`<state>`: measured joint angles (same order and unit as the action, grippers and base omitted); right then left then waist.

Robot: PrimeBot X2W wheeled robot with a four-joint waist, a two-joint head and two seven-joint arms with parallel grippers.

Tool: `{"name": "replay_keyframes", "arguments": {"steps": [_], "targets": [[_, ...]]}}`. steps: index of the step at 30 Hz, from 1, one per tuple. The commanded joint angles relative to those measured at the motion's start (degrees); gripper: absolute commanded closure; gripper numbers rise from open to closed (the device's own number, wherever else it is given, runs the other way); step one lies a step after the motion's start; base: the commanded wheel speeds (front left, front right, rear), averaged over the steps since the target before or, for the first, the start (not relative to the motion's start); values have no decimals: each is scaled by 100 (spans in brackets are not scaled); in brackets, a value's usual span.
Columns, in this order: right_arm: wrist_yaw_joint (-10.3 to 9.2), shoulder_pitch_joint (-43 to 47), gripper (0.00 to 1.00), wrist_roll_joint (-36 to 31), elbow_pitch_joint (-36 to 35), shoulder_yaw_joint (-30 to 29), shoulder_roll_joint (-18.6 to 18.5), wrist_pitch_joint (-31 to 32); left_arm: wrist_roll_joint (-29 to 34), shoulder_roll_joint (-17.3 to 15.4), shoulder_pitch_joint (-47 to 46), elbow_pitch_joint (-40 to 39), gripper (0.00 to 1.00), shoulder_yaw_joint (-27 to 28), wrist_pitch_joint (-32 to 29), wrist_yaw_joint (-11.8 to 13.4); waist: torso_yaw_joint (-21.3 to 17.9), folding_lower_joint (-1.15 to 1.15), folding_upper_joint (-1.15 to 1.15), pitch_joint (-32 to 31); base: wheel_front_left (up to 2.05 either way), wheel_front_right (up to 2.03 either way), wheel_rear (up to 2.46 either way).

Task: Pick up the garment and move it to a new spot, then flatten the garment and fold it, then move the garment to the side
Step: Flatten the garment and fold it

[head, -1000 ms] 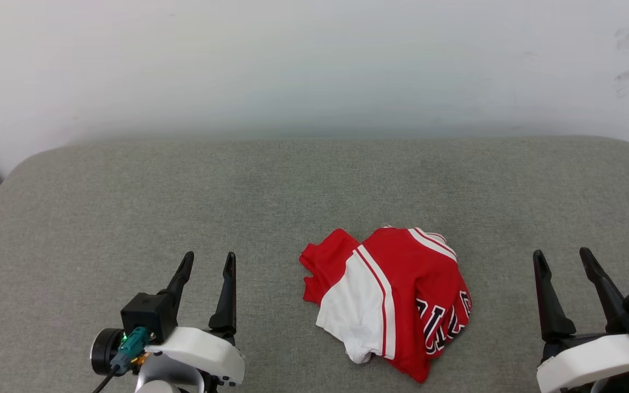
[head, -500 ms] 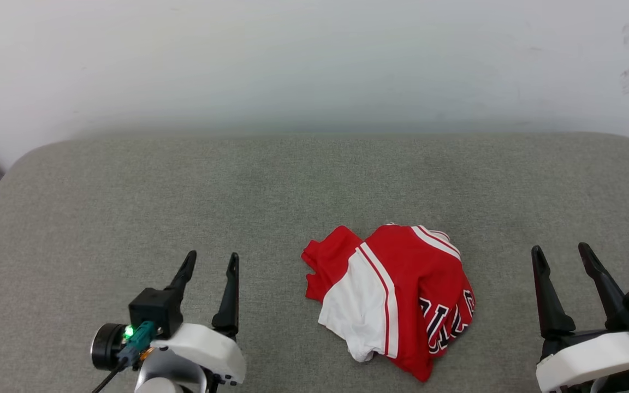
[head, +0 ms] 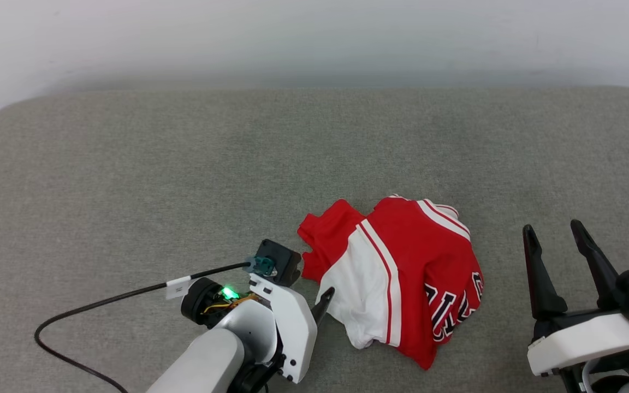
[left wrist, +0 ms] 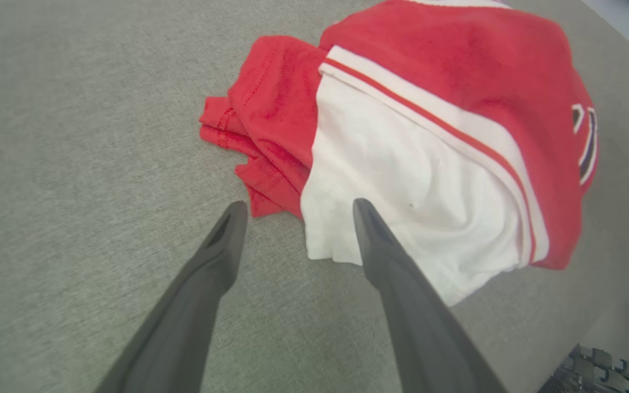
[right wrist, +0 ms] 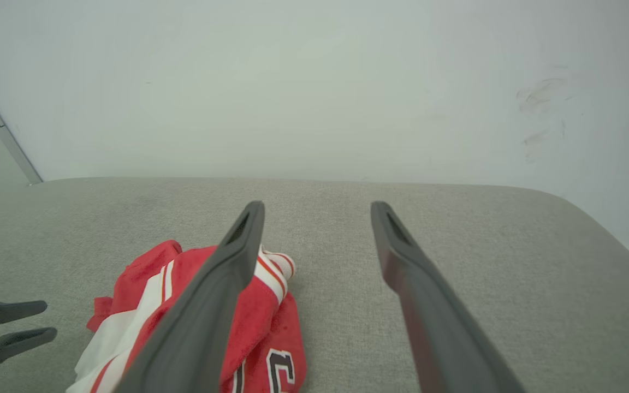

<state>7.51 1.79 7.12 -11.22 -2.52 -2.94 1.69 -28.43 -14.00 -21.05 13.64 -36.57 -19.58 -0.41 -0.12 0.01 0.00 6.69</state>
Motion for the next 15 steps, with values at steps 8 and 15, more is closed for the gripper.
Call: {"name": "replay_keyframes", "arguments": {"steps": [8,15], "targets": [[-4,-319,0,86,197,73,8,-157,-179,57,-369,675,0,-375,-998,-310,-341,-1,0,416,0,0,0],[-4,-445,0,153,419,111,8,-277,-302,175,-418,1191,93,-671,-1445,-491,-465,-1,0,506,0,0,0]]}}
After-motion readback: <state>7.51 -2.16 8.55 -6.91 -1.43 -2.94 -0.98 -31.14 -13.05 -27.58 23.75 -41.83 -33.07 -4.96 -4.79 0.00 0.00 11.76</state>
